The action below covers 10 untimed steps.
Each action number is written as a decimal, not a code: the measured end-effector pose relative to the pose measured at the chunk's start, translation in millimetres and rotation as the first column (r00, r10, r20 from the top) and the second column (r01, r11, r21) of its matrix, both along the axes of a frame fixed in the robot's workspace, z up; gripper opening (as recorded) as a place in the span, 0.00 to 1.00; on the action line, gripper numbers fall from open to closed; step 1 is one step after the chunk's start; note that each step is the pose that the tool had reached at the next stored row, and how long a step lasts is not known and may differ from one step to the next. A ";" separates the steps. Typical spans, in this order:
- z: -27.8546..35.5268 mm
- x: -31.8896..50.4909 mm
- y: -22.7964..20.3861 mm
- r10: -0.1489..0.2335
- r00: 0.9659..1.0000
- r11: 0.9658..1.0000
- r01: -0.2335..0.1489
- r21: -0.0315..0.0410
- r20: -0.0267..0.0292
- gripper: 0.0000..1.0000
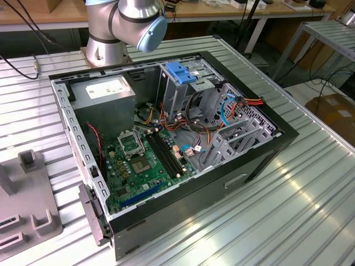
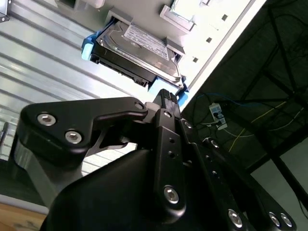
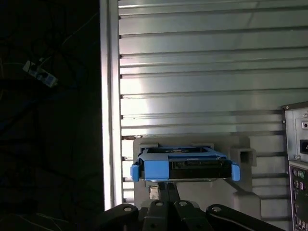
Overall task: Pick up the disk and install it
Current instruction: 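Pick up the disk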
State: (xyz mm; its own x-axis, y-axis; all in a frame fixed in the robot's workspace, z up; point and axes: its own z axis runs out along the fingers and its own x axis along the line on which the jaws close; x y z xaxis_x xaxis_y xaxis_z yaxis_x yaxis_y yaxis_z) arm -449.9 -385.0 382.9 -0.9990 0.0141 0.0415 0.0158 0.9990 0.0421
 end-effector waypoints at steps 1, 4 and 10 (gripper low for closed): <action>0.0 0.0 0.0 0.030 1.000 1.000 -0.030 0.000 0.000 0.10; 0.0 0.0 0.0 0.087 0.996 0.996 -0.087 0.000 0.000 0.10; 0.0 0.1 0.0 0.201 0.980 0.980 -0.201 0.000 0.000 0.10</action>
